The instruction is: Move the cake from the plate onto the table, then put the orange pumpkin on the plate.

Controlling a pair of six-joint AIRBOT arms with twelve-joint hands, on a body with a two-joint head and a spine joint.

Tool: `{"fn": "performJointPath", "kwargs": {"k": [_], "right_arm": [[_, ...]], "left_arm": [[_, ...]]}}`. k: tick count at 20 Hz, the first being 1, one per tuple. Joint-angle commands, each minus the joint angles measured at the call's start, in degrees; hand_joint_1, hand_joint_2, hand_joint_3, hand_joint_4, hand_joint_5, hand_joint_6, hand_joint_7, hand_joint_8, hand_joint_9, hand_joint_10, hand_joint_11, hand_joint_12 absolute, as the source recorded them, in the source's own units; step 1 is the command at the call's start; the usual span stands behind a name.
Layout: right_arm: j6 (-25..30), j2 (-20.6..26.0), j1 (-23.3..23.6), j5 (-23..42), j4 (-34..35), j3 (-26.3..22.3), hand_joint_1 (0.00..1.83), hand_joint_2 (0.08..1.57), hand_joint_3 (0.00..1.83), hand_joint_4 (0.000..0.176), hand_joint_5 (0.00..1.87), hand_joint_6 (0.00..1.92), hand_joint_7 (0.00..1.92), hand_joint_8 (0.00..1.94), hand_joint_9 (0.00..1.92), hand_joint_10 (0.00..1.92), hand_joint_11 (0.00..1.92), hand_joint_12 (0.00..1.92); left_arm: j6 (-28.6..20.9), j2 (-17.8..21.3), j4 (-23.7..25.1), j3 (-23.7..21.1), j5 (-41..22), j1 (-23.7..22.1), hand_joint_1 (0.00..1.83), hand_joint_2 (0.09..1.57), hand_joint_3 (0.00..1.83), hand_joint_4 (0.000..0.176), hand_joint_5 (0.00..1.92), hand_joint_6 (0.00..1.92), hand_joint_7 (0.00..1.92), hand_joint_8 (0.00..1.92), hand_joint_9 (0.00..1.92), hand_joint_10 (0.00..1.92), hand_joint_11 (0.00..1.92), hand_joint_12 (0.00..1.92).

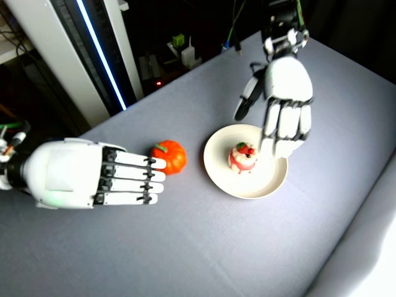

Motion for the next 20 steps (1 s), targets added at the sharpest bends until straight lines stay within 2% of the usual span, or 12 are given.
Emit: {"fn": "performJointPath", "kwargs": {"k": [1, 2, 3, 8, 10, 11, 12, 14, 16, 17, 18, 20], "right_arm": [[0.49, -0.08, 0.77, 6.41, 1.48, 0.28, 0.73, 1.30, 0.00, 0.000, 0.59, 0.00, 0.60, 0.01, 0.58, 0.01, 0.16, 1.00], [0.50, -0.18, 1.00, 6.41, 1.14, 0.35, 0.70, 1.30, 0.00, 0.000, 0.60, 0.00, 0.63, 0.01, 0.60, 0.01, 0.15, 1.03], [0.50, -0.27, 1.15, 6.40, 0.93, 0.42, 0.68, 1.30, 0.00, 0.000, 0.62, 0.00, 0.65, 0.01, 0.60, 0.01, 0.16, 1.05], [1.17, -1.01, 1.31, 6.39, 0.56, 1.24, 0.65, 1.29, 0.00, 0.000, 0.64, 0.00, 0.68, 0.00, 0.61, 0.00, 0.11, 1.05], [1.17, -1.13, 1.41, 6.39, 0.42, 1.29, 0.61, 1.29, 0.00, 0.000, 0.65, 0.00, 0.67, 0.00, 0.62, 0.00, 0.17, 1.02], [1.17, -1.14, 1.41, 6.39, 0.40, 1.29, 0.63, 1.30, 0.00, 0.000, 0.65, 0.00, 0.68, 0.00, 0.64, 0.01, 0.18, 1.04], [1.19, -1.14, 1.41, 6.39, 0.39, 1.29, 0.65, 1.30, 0.00, 0.000, 0.66, 0.00, 0.68, 0.00, 0.64, 0.00, 0.17, 1.04], [1.21, -1.16, 1.41, 6.38, 0.39, 1.29, 0.65, 1.29, 0.00, 0.000, 0.66, 0.00, 0.70, 0.00, 0.64, 0.00, 0.17, 1.02], [1.34, -1.18, 1.41, 6.38, 0.39, 1.28, 0.70, 1.28, 0.00, 0.000, 0.67, 0.00, 0.69, 0.00, 0.63, 0.00, 0.14, 1.11], [1.65, -1.18, 1.41, 6.39, 0.40, 1.26, 0.73, 1.28, 0.00, 0.000, 0.67, 0.00, 0.68, 0.00, 0.63, 0.00, 0.12, 1.13], [1.92, -1.17, 1.41, 6.40, 0.40, 1.21, 0.71, 1.29, 0.00, 0.000, 0.66, 0.00, 0.68, 0.00, 0.62, 0.00, 0.11, 1.12], [1.99, -1.14, 1.41, 6.41, 0.40, 1.07, 0.71, 1.29, 0.00, 0.000, 0.65, 0.00, 0.68, 0.00, 0.61, 0.00, 0.12, 1.13]], "left_arm": [[-0.85, -0.38, -0.10, 0.76, -3.82, -1.13, 0.69, 0.91, 0.01, 0.131, 0.26, 0.00, 0.27, 0.00, 0.31, 0.00, 0.00, 0.93], [-0.92, -1.41, 1.13, 1.36, -2.61, -1.55, 0.74, 0.90, 0.00, 0.127, 0.27, 0.00, 0.27, 0.00, 0.29, 0.00, 0.00, 0.87], [-0.92, -2.38, 2.25, 1.89, -1.55, -1.86, 0.83, 0.85, 0.00, 0.090, 0.31, 0.00, 0.32, 0.00, 0.34, 0.01, 0.00, 1.04], [-0.88, -5.74, 4.64, 4.18, 1.74, -2.28, 0.93, 0.89, 0.00, 0.110, 0.50, 0.01, 0.53, 0.01, 0.54, 0.02, 0.10, 1.07], [-0.91, -6.49, 4.61, 4.91, 2.24, -2.20, 1.19, 1.00, 0.01, 0.000, 0.83, 0.02, 0.85, 0.02, 0.74, 0.03, 0.16, 0.94], [-0.92, -6.61, 4.34, 4.96, 2.08, -2.15, 1.24, 1.04, 0.01, 0.008, 1.03, 0.59, 1.10, 0.59, 0.94, 0.01, 0.37, 0.82], [-0.92, -6.66, 3.80, 5.01, 1.55, -2.17, 1.36, 1.06, 0.00, 0.000, 1.09, 0.68, 1.09, 0.69, 0.96, 0.93, 0.57, 0.89], [-0.41, -6.54, 3.12, 5.11, 1.12, -2.65, 1.27, 1.12, 0.00, 0.000, 1.08, 0.47, 0.95, 1.27, 0.95, 1.06, 0.72, 1.40], [1.03, -5.62, 0.70, 4.78, -0.14, -3.14, 1.28, 1.09, 0.00, 0.000, 1.15, 0.43, 1.01, 1.17, 1.03, 0.78, 0.53, 1.19], [2.34, -4.66, -1.42, 4.13, -1.19, -3.28, 1.37, 1.07, 0.00, 0.000, 1.18, 0.34, 1.00, 1.02, 1.05, 1.08, 0.55, 1.12], [3.71, -3.54, -2.91, 3.23, -1.96, -3.40, 1.28, 1.08, 0.00, 0.000, 1.14, 0.50, 1.02, 1.08, 1.05, 0.89, 0.77, 1.31], [7.39, -0.53, -6.68, 0.68, -4.25, -3.23, 1.27, 1.10, 0.00, 0.000, 1.16, 0.38, 0.97, 1.25, 0.94, 1.16, 0.77, 1.54]]}}
